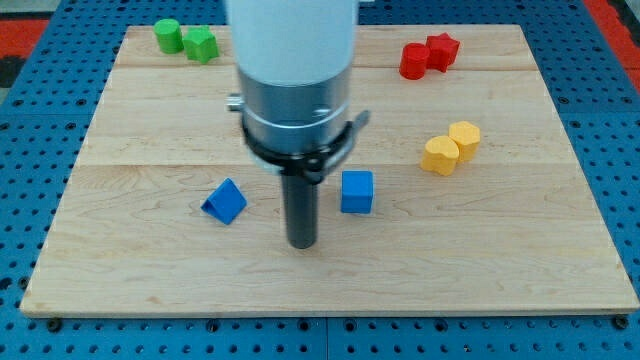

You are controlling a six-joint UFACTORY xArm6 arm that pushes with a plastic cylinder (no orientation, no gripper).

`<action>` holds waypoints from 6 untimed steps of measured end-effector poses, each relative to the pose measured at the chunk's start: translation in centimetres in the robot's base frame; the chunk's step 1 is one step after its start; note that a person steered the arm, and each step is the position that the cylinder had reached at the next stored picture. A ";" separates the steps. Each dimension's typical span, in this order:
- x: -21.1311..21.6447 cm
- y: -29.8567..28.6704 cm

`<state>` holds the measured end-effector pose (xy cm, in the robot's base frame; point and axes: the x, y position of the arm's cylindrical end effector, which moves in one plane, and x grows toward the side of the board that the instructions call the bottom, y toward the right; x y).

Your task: Push the triangle to the center

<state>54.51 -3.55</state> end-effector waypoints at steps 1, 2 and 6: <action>-1.8 -4.7; -1.6 -9.9; -7.8 -5.2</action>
